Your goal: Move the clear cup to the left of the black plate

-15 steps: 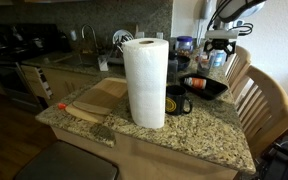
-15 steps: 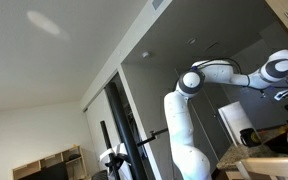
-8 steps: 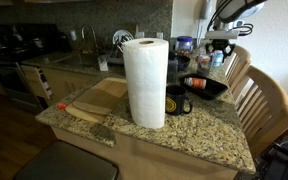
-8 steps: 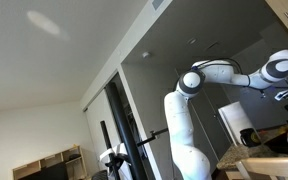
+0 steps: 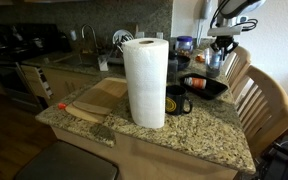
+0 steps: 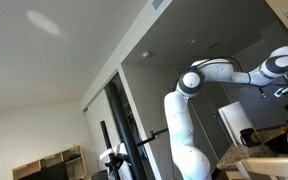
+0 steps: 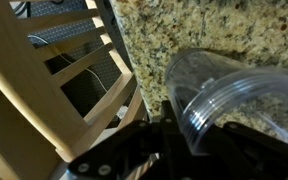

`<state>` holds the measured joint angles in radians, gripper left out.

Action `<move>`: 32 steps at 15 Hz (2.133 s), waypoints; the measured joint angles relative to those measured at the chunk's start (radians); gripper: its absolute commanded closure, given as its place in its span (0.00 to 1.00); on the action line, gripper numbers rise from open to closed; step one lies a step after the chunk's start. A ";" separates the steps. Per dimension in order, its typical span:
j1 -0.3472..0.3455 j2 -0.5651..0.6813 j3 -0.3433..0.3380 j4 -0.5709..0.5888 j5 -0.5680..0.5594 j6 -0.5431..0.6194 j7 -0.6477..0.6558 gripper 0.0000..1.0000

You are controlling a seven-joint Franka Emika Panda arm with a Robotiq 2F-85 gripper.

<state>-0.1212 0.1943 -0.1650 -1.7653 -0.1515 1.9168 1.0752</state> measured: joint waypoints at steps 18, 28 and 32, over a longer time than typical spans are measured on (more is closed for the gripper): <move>0.035 -0.152 0.033 0.014 -0.054 -0.012 -0.011 0.97; 0.089 -0.323 0.128 -0.157 -0.240 -0.130 -0.267 0.97; 0.089 -0.403 0.154 -0.238 -0.312 -0.009 -0.240 0.97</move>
<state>-0.0321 -0.2086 -0.0111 -2.0032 -0.4636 1.9081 0.8349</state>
